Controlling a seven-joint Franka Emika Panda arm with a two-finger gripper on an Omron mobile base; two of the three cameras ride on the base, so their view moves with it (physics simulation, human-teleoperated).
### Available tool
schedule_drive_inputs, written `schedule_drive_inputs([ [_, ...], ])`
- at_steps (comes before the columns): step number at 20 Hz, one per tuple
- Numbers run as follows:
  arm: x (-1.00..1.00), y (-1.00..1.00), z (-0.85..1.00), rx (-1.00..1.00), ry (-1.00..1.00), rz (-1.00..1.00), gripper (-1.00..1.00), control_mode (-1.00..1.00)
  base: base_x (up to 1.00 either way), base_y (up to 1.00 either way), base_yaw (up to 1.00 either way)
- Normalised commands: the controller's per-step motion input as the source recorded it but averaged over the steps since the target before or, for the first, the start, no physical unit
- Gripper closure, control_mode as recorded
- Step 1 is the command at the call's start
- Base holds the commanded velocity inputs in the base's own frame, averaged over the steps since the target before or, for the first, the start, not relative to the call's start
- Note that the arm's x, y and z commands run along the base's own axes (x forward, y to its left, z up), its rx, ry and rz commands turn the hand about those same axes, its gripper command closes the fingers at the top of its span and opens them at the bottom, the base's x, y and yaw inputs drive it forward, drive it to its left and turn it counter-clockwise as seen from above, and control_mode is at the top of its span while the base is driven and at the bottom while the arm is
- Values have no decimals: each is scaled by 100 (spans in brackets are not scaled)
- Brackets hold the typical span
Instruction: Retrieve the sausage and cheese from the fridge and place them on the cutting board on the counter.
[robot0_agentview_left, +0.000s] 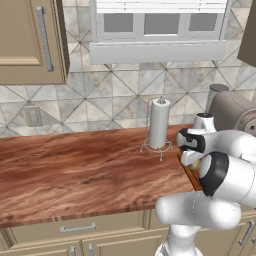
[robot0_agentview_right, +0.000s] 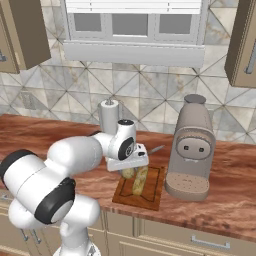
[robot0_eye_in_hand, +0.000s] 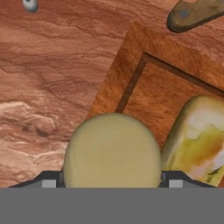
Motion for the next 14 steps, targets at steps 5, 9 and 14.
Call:
schedule_drive_inputs([
  [5, 0, 0, 0, 0, 0, 0, -100, -100, 0, 0, 0],
  [9, 0, 0, 0, 0, 0, 0, -100, -100, 0, 0, 0],
  [14, -9, 0, 35, 0, 0, 0, -100, -100, 0, 0, 0],
])
